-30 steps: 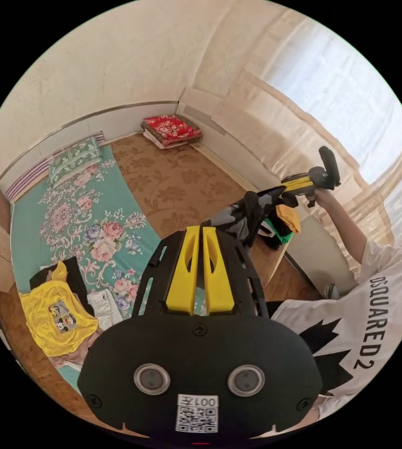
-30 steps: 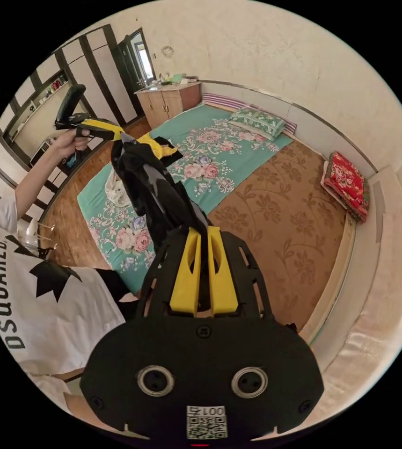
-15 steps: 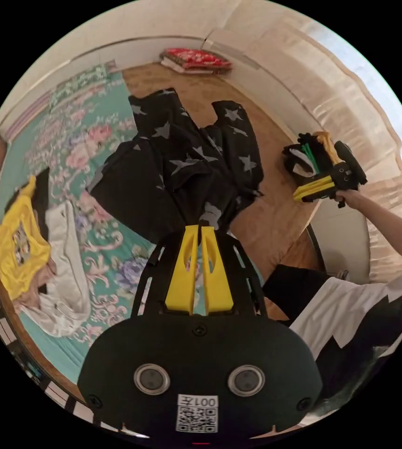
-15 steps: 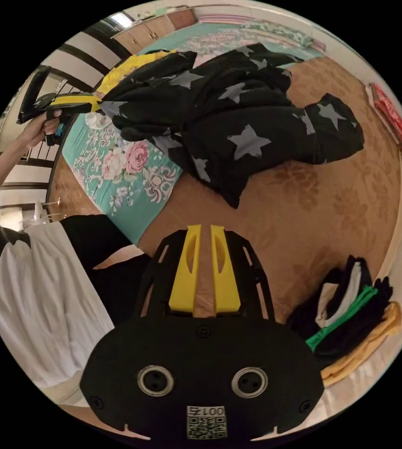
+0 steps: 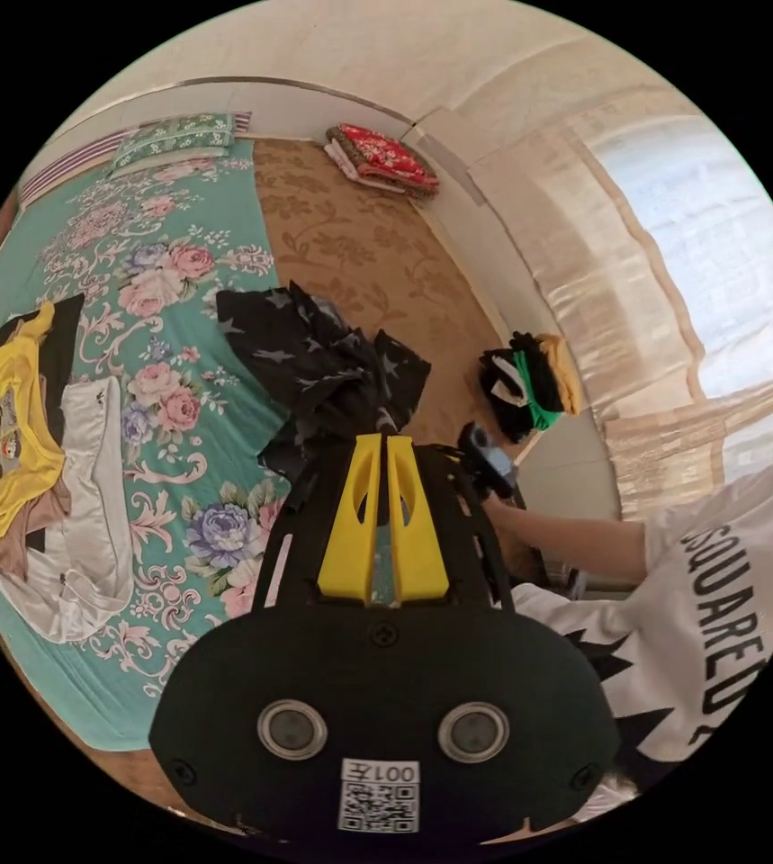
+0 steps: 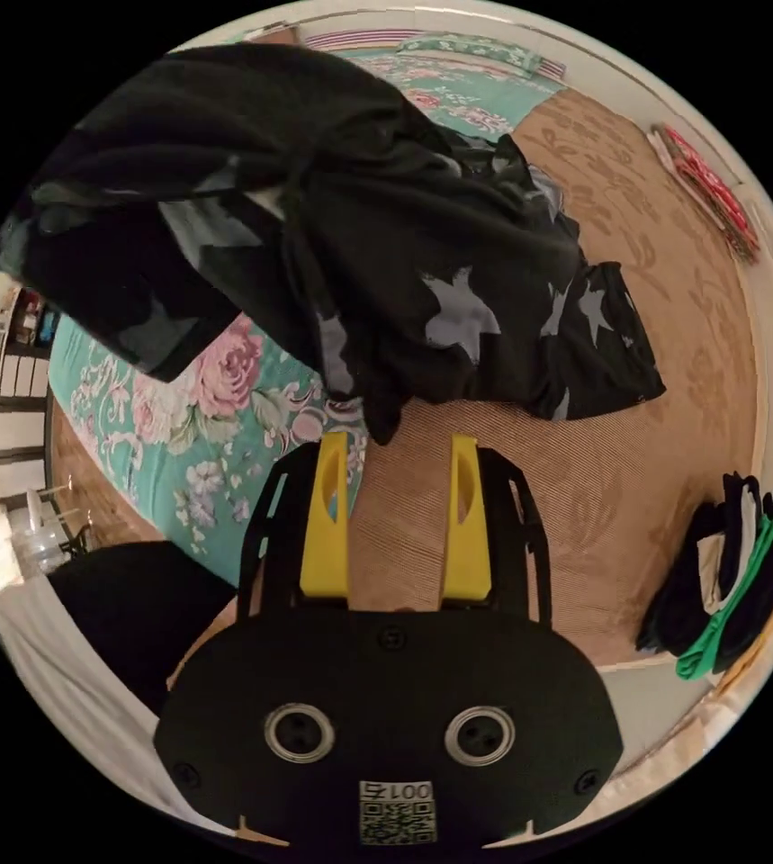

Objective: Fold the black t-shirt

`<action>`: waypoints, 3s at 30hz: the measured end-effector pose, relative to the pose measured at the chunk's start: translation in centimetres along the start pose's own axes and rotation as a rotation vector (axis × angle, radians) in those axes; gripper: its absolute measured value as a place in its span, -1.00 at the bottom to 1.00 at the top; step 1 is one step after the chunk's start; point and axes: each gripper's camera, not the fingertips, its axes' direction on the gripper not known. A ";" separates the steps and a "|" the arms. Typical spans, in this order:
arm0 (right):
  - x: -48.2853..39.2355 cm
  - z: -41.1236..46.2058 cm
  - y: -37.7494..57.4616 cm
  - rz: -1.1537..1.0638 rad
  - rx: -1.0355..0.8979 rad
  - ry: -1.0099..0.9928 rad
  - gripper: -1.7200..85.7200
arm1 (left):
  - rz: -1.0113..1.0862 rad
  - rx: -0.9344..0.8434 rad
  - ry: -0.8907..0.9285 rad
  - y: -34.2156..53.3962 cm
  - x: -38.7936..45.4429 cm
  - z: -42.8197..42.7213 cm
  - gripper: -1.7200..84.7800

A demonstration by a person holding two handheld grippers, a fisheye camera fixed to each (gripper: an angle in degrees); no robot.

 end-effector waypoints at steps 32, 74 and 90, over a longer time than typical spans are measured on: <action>10.5 -16.4 12.3 0.315 0.494 -0.289 -0.90 | 0.146 -0.163 0.020 -2.7 -6.8 -15.2 -0.98; 11.0 -5.9 9.9 -0.075 -0.105 0.097 -0.90 | -0.032 -0.339 -0.222 1.9 -27.2 1.9 -0.98; 26.7 -3.5 6.4 0.302 0.094 -0.153 -0.66 | -0.434 -0.022 -0.080 8.3 -40.9 2.8 -0.85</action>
